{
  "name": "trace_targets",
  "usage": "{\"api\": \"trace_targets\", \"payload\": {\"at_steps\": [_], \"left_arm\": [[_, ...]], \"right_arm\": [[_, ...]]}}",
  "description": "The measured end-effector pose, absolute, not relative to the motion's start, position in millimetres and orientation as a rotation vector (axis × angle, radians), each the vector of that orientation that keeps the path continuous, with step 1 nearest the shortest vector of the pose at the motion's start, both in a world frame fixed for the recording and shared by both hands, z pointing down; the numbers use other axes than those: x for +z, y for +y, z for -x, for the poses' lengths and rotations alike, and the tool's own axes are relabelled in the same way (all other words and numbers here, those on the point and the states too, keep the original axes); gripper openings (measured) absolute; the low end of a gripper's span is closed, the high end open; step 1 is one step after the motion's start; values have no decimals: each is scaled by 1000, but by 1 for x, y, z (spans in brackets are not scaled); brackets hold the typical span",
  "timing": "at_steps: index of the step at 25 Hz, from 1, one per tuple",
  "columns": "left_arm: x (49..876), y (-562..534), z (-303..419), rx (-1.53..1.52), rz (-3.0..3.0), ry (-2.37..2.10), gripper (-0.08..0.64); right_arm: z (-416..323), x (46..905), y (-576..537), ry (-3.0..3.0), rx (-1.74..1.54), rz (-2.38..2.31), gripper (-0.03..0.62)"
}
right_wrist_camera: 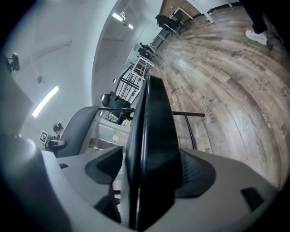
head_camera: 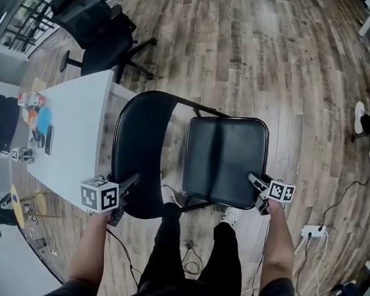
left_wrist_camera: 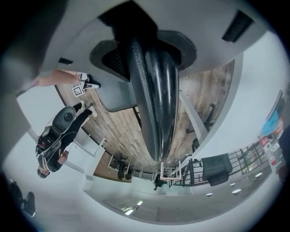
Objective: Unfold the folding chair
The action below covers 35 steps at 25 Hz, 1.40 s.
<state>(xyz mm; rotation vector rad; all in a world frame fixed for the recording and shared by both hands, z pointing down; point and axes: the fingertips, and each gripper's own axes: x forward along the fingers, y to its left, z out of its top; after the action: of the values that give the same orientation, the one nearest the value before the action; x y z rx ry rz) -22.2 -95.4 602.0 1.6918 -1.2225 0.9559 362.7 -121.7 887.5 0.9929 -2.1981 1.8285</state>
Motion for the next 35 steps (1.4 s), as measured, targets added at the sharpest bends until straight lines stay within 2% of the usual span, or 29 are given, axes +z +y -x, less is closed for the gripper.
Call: {"api": "trace_targets", "payload": {"at_steps": [6,21,29,32,35], "left_arm": [[629,-103,-1,974,-1707,-1230,181],[660,-109,-43,969,-1711,-1241,172],[652,-106,-44,838,-1715,-1242,176],[628,-104,-33,786,-1754,-1305,187],[591,-89,-18,778,-1793,-1401,187]], "right_arm": [[-403,945,-121,-2165,1834,-1019,334],[-450,1007,-121,-2126,1872,-981,350],[-467,1000,-119,-2135,1855,-1036,354],[-496,981,-117,-2161,1725,-1148,353],[-507,919,-110,-2293,1531,-1231,353]]}}
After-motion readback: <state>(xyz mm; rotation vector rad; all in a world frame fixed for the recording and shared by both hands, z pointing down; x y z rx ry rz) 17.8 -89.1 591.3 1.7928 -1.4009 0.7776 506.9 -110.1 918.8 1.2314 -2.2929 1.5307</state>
